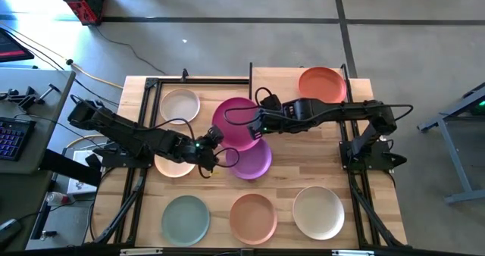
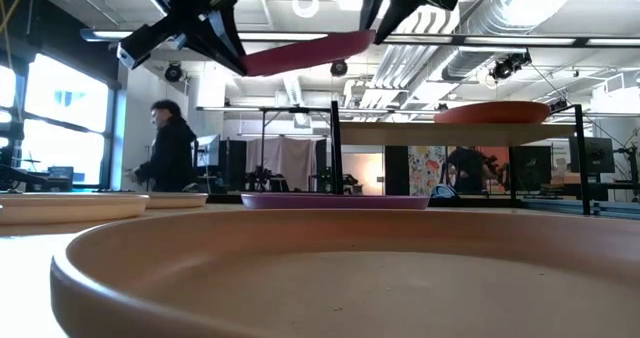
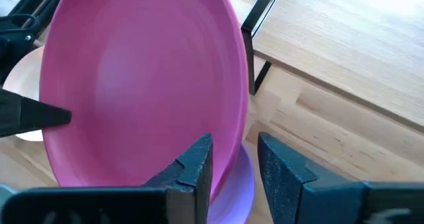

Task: Place and stack plates onto a shelf
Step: Stack the pink plate on top of the orange plate on the shelf

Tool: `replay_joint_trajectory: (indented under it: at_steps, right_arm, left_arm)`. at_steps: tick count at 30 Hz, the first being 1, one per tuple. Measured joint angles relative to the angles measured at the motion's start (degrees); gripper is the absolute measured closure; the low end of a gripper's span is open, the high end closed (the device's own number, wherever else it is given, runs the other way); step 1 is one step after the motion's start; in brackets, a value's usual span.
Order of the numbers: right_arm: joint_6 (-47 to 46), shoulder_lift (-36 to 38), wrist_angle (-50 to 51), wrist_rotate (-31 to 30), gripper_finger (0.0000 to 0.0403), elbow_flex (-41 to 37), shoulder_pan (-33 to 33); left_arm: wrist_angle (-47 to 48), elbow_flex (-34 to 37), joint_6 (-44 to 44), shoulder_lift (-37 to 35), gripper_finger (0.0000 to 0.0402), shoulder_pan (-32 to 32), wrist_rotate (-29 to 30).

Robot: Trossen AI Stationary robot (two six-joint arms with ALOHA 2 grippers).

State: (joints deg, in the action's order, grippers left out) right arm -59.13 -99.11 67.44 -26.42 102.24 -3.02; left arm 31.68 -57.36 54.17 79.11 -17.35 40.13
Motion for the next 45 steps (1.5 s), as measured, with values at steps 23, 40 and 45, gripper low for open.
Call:
replay_joint_trajectory:
  at_steps: [23,40,45]
  right_arm:
    - [-2.3,0.1,0.0,1.4,0.0401,0.0,0.3]
    - [-2.2,0.1,1.6,1.8,0.0403,0.0,0.5]
    - [-2.8,0.2,4.4,1.9,0.0403,0.0,1.0]
  left_arm:
    - [-3.8,0.0,-1.2,0.0,0.0374,0.1,-0.1]
    - [-4.3,0.0,-19.5,0.0,0.0289,1.0,1.6]
    - [-4.2,-1.6,-25.3,-0.4,0.0284,1.0,2.4]
